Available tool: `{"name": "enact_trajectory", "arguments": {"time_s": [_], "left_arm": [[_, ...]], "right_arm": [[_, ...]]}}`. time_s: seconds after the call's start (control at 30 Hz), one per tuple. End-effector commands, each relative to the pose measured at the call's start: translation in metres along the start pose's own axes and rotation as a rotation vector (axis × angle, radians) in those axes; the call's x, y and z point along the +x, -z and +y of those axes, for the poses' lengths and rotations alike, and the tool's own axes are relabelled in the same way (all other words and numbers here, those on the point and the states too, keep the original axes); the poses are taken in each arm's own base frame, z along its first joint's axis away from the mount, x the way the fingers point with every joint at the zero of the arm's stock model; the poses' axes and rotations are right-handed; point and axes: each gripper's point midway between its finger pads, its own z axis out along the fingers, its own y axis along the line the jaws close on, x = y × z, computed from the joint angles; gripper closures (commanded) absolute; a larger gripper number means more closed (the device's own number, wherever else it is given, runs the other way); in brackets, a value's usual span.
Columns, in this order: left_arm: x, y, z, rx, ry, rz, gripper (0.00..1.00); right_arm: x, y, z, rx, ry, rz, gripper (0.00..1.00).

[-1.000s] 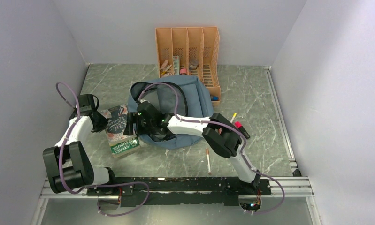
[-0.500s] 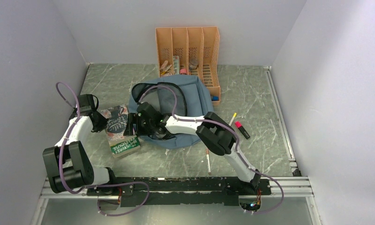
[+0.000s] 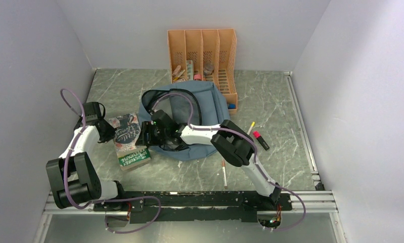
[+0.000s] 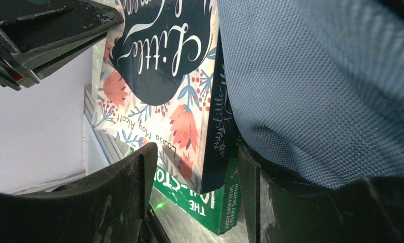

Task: Pack the student bag
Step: Pick up the book from the center of the board.

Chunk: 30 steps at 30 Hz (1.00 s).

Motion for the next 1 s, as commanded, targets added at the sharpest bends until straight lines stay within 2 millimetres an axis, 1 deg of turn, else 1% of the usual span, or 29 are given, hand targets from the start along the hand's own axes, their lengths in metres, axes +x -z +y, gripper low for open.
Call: {"name": "enact_trajectory", "arguments": {"time_s": [0.0,0.2,0.37,0.47,0.57,0.6,0.67,0.7,0.73,0.77,0.97], "left_arm": [[0.046,-0.016,0.022,-0.053,-0.016,0.150,0.95],[0.047,-0.017,0.020,-0.041,-0.020,0.157,0.95],[0.047,-0.017,0.019,-0.036,-0.019,0.157,0.95],[0.047,-0.017,0.018,-0.032,-0.022,0.158,0.95],[0.047,-0.017,0.018,-0.030,-0.022,0.156,0.95],[0.047,-0.017,0.018,-0.030,-0.023,0.156,0.95],[0.047,-0.017,0.019,-0.031,-0.024,0.157,0.95],[0.047,-0.017,0.018,-0.030,-0.026,0.155,0.95],[0.047,-0.017,0.018,-0.024,-0.025,0.157,0.95],[0.048,-0.016,0.016,-0.016,-0.025,0.162,0.95],[0.049,-0.015,0.014,0.001,-0.028,0.162,0.95]], "right_arm": [[-0.021,0.015,0.026,-0.072,0.027,-0.072,0.38],[-0.032,0.026,0.035,-0.073,0.050,-0.118,0.38],[-0.034,0.027,0.041,-0.088,0.051,-0.118,0.38],[-0.033,0.023,0.040,-0.094,0.037,-0.112,0.38],[-0.032,0.015,0.035,-0.087,0.009,-0.106,0.41],[-0.034,0.013,0.033,-0.084,-0.004,-0.109,0.43],[-0.036,0.010,0.031,-0.092,-0.026,-0.110,0.51],[-0.036,0.009,0.031,-0.100,-0.035,-0.112,0.52],[-0.037,0.008,0.031,-0.110,-0.042,-0.112,0.56],[-0.037,0.008,0.033,-0.123,-0.046,-0.111,0.58],[-0.037,0.000,0.036,-0.149,-0.068,-0.087,0.57]]}}
